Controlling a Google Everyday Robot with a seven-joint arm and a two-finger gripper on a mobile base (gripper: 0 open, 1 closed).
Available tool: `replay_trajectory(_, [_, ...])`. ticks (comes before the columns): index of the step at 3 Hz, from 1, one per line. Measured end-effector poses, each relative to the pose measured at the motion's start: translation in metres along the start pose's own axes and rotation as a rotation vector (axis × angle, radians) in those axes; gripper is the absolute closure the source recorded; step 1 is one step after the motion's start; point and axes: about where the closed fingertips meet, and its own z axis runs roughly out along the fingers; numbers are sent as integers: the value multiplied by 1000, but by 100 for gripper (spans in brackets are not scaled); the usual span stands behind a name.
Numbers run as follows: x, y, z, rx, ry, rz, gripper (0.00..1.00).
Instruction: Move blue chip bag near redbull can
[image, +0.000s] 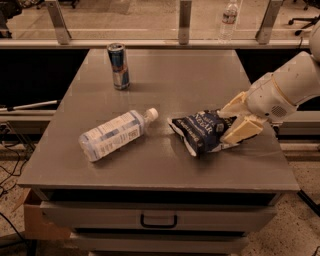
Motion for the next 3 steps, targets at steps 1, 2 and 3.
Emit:
replay_trajectory(1, [-5,-4,-5,25,4,-8,79])
replay_trajectory(2, [-13,-13,-25,84,13,-27,99])
replay_trajectory(3, [-26,-26,-54,171,36,-68,100])
